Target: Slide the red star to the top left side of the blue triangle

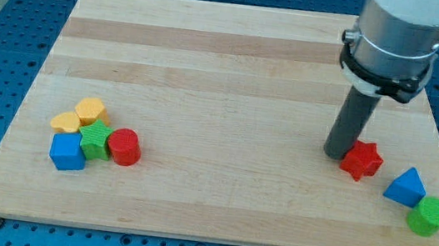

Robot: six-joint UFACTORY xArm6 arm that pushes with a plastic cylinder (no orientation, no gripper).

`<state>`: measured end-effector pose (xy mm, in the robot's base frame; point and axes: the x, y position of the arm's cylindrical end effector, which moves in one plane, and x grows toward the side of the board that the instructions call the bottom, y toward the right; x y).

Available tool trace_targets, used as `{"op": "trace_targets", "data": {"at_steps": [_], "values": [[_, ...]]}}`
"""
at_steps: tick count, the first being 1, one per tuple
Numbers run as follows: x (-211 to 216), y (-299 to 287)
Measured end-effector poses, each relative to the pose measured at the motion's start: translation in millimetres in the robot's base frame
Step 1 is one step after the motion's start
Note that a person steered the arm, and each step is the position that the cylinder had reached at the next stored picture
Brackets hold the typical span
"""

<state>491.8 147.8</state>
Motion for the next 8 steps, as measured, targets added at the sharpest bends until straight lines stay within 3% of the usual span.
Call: {"op": "trace_targets", "data": {"at_steps": [7,8], "values": [[-0.1,24.2],[-12.4,-14.1]]}}
